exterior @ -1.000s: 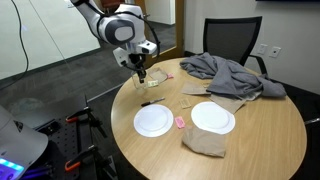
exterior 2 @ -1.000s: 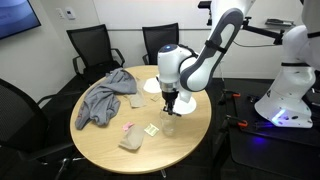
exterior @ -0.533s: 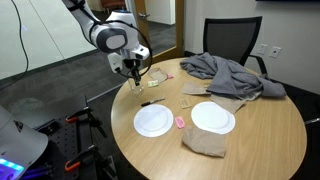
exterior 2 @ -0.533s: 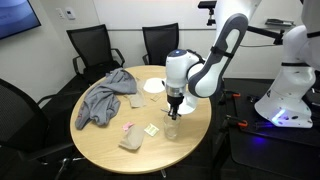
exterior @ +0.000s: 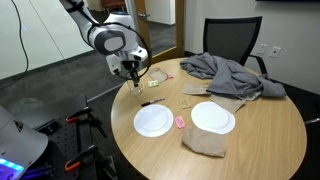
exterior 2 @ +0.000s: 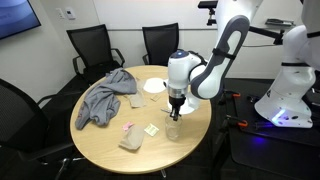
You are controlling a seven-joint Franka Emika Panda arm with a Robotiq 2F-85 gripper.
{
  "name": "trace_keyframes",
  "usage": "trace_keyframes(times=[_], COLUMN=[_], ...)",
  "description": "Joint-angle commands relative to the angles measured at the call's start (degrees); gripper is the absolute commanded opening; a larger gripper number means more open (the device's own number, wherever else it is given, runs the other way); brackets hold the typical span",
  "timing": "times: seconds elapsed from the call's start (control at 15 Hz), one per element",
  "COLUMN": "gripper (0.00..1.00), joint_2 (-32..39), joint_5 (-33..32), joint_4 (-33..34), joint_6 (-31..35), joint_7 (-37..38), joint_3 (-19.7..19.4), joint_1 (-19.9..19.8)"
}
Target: Move the cup closer to the edge of the table
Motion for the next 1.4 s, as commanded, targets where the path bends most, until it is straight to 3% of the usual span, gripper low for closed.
trace_keyframes(times=[0.0,0.6,0.67,0.8,1.07,1.33], gripper=[0.01,0.01,0.30,0.38,0.68,0.98], joint_2=[-0.5,2.6,2.9,3.0,0.6,-4.7], joint_5=[-1.2,-2.7,-2.7,-2.7,-3.1,-5.5], joint_4=[-0.9,1.0,1.2,1.3,0.0,-2.7], joint_6=[2.3,3.5,3.4,3.3,3.3,1.9], joint_7=[0.8,1.4,1.5,1.5,1.7,3.6], joint_3=[-1.7,-4.5,-4.7,-4.8,-5.2,-8.1], joint_1=[1.9,4.8,5.0,5.3,6.0,8.7])
